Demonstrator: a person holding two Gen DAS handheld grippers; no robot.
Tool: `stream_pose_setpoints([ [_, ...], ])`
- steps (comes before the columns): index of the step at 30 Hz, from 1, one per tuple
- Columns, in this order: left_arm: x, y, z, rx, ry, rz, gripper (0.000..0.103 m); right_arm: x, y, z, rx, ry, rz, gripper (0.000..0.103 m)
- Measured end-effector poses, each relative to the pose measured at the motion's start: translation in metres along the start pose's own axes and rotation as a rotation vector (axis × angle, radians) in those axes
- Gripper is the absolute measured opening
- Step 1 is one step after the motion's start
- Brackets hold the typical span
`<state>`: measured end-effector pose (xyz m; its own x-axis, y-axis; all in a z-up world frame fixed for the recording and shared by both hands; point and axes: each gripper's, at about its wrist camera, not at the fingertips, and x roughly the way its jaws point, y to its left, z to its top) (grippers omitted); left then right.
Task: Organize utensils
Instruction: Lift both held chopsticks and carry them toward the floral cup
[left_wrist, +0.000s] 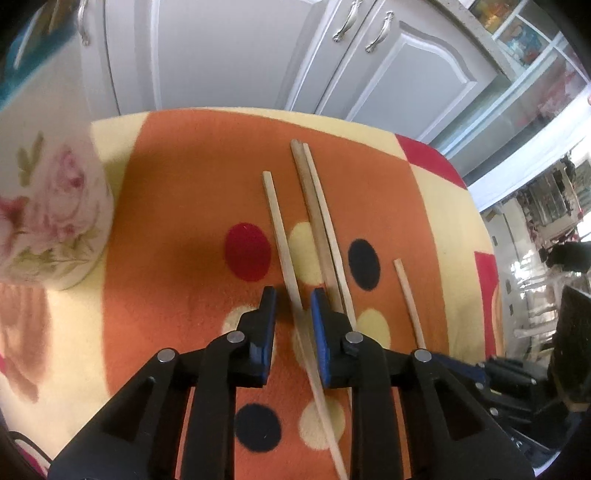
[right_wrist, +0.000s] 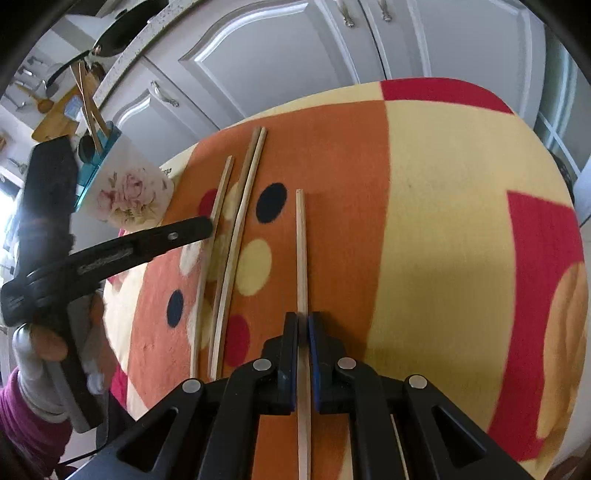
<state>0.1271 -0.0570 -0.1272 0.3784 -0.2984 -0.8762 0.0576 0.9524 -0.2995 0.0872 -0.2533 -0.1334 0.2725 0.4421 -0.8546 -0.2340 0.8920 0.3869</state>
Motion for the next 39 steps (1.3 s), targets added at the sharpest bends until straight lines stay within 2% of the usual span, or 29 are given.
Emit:
stream_pose_setpoints([
  [1, 0.001, 0.000, 0.000, 0.002, 0.000, 0.005, 0.018, -0.001, -0.001, 0.000, 0.015, -0.003, 0.002, 0.005],
  [3, 0.002, -0.001, 0.000, 0.012, 0.006, 0.022, 0.007, -0.001, -0.002, 0.002, 0.031, -0.004, 0.011, 0.005],
  [7, -0.006, 0.004, -0.013, 0.045, 0.029, -0.008, 0.004, -0.001, 0.008, 0.009, 0.007, -0.010, 0.011, 0.006],
  [11, -0.021, 0.016, -0.043, 0.050, 0.062, -0.020, 0.004, -0.003, 0.018, 0.016, -0.033, -0.019, -0.005, 0.006],
  [14, -0.031, 0.021, -0.062, 0.062, 0.089, -0.023, 0.004, 0.001, 0.024, 0.024, -0.068, -0.016, -0.042, 0.018],
  [15, -0.034, 0.021, -0.064, 0.065, 0.094, -0.019, 0.004, 0.003, 0.026, 0.028, -0.084, -0.017, -0.059, 0.026],
  [17, -0.036, 0.021, -0.065, 0.080, 0.101, 0.006, 0.004, 0.008, 0.028, 0.036, -0.104, -0.013, -0.076, 0.027],
  [19, -0.037, 0.019, -0.059, 0.100, 0.087, 0.030, 0.008, 0.012, 0.030, 0.042, -0.132, -0.001, -0.100, 0.027],
  [21, -0.036, 0.017, -0.052, 0.115, 0.070, 0.048, 0.025, 0.017, 0.029, 0.048, -0.142, 0.006, -0.115, 0.027],
  [22, -0.034, 0.014, -0.046, 0.124, 0.061, 0.055, 0.027, 0.018, 0.027, 0.050, -0.135, 0.008, -0.111, 0.027],
  [25, -0.029, 0.009, -0.034, 0.150, 0.046, 0.082, 0.028, 0.020, 0.021, 0.055, -0.108, 0.014, -0.099, 0.027],
  [29, -0.011, 0.000, -0.021, 0.203, 0.042, 0.153, 0.028, 0.026, 0.022, 0.060, -0.141, 0.016, -0.115, 0.027],
  [31, -0.006, -0.004, -0.018, 0.239, 0.027, 0.185, 0.027, 0.028, 0.025, 0.062, -0.170, 0.011, -0.139, 0.014],
  [32, -0.006, -0.005, -0.018, 0.247, 0.025, 0.184, 0.019, 0.029, 0.026, 0.063, -0.178, 0.008, -0.148, 0.011],
  [33, -0.006, -0.004, -0.017, 0.256, 0.026, 0.171, 0.006, 0.031, 0.026, 0.064, -0.185, 0.005, -0.150, 0.007],
  [35, -0.009, 0.000, -0.016, 0.250, 0.035, 0.148, 0.004, 0.030, 0.023, 0.065, -0.176, 0.008, -0.125, 0.006],
  [37, -0.023, 0.011, -0.014, 0.198, 0.032, 0.043, 0.004, 0.023, 0.020, 0.066, -0.156, -0.003, -0.091, 0.005],
  [39, -0.043, 0.015, -0.012, 0.181, -0.004, 0.011, 0.004, 0.009, 0.019, 0.066, -0.129, -0.031, -0.046, 0.005],
])
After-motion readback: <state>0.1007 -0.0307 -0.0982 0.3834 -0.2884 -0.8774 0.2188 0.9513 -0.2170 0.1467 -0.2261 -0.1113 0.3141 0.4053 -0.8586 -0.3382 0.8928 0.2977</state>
